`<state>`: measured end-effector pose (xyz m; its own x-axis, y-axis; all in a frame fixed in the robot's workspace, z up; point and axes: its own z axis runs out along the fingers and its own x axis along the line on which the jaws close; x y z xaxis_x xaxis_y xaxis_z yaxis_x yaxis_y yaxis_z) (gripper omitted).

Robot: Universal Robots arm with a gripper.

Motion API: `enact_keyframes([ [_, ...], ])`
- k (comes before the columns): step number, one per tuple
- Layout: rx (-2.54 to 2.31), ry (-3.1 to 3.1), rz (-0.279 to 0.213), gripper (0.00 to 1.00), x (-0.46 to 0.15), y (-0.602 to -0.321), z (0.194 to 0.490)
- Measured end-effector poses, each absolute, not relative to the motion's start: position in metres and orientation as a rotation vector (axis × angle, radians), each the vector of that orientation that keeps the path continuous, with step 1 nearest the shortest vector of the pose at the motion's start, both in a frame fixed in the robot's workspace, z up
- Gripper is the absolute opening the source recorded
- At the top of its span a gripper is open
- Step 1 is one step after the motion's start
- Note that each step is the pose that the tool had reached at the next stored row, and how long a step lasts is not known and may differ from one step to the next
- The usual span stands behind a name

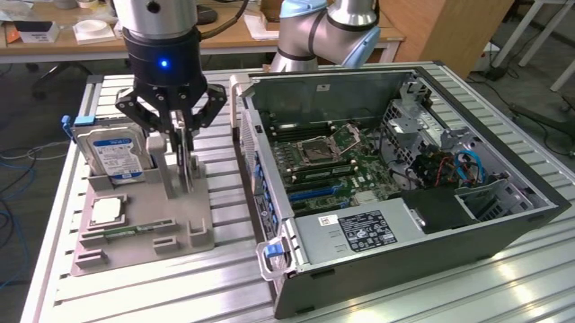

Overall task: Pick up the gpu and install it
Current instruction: 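Pick up the gpu and move the gpu toward the slot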

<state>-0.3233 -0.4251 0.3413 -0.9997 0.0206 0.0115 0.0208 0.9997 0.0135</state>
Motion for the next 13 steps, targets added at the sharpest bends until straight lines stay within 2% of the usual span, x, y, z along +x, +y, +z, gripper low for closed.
enact_keyframes([
  [13,-0.032,-3.13,-0.021,0.26,-0.323,-0.425,0.356],
])
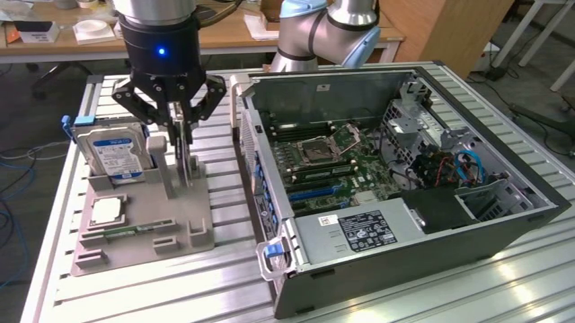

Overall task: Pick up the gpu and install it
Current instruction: 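Pick up the gpu and move the gpu toward the slot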

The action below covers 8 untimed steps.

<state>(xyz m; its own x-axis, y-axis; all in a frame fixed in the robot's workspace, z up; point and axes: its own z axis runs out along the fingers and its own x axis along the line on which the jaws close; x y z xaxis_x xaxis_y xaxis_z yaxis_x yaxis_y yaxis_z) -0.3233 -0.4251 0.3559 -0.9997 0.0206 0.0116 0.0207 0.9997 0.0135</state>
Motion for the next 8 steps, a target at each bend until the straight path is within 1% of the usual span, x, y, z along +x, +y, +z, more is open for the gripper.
enact_keyframes([
  [8,-0.032,-3.13,-0.021,0.26,-0.3233,-0.4251,0.3663],
])
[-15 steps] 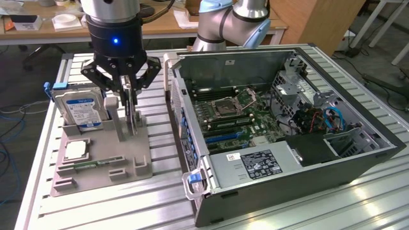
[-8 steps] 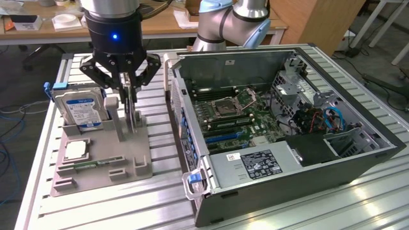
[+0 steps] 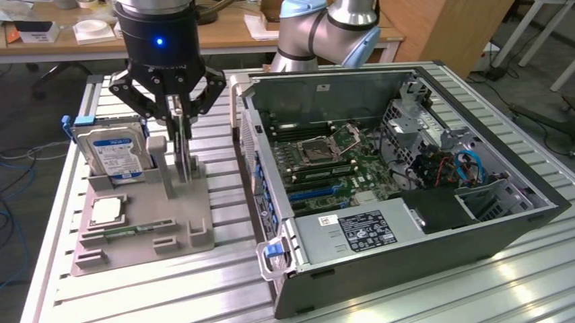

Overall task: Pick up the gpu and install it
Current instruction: 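Pick up the gpu and move the gpu toward the slot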

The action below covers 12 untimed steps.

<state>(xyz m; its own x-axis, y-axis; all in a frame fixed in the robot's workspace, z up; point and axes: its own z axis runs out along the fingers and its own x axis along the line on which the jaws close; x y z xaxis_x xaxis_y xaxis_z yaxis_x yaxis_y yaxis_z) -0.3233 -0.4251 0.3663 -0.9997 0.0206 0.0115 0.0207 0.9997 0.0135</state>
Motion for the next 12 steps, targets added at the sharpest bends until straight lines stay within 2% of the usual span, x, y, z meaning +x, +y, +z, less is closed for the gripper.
enact_keyframes([
  [12,-0.032,-3.13,-0.021,0.26,-0.323,-0.425,0.387],
])
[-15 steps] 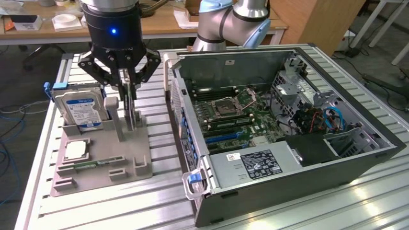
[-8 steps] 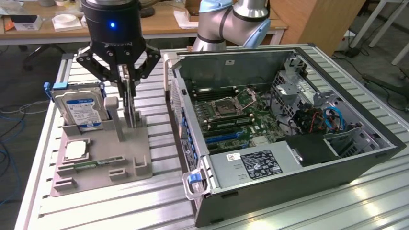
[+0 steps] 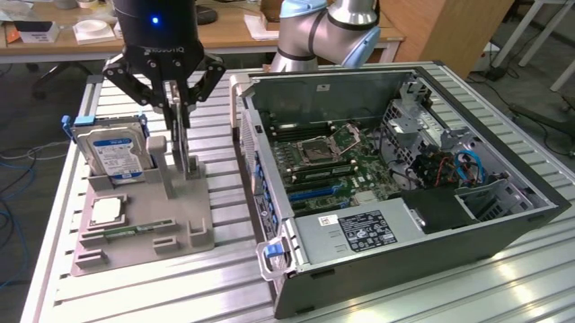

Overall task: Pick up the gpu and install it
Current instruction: 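Pick up the gpu and move the gpu toward the slot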

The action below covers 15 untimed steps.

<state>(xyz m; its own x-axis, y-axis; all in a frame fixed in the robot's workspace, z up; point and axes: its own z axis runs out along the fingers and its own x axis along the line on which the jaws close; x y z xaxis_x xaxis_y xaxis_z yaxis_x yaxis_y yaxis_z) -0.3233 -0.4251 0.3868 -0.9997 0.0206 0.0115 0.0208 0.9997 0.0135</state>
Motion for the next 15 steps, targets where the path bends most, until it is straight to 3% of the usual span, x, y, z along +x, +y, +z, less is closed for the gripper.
enact_keyframes([
  [15,-0.03,-3.13,-0.021,0.26,-0.3233,-0.4251,0.3922],
])
